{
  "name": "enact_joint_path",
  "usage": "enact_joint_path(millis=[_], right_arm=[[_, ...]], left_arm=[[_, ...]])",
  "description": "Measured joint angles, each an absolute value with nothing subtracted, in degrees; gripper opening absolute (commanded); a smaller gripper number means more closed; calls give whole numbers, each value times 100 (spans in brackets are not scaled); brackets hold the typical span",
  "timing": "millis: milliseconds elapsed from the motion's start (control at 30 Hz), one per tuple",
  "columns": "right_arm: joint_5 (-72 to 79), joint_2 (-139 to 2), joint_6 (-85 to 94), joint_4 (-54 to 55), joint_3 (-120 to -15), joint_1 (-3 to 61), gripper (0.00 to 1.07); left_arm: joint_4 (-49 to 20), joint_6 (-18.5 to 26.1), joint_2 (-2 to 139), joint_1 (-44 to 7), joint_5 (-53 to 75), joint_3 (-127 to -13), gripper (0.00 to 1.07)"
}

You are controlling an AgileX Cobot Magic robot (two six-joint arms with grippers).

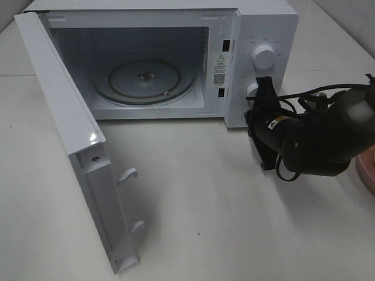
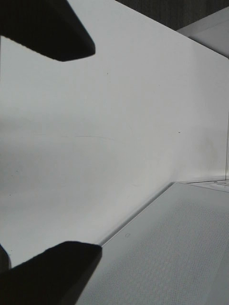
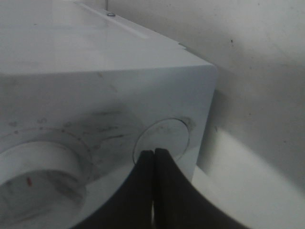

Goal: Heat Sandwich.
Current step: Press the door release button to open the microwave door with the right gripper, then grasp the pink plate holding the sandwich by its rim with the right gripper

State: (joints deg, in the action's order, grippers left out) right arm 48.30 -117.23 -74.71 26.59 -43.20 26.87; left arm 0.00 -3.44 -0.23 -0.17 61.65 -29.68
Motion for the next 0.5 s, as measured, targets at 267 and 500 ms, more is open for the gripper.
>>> enact_joint_path(millis=[267,500], right_arm=[[4005,-11213,-6807,2630,-3925,2687,3],[3197,-10628,-5936,2630,-3856,2687,3]], left_arm=[[0,-344,-23,-17,6165,-2968,98],[0,-344,-23,-17,6165,-2968,98]])
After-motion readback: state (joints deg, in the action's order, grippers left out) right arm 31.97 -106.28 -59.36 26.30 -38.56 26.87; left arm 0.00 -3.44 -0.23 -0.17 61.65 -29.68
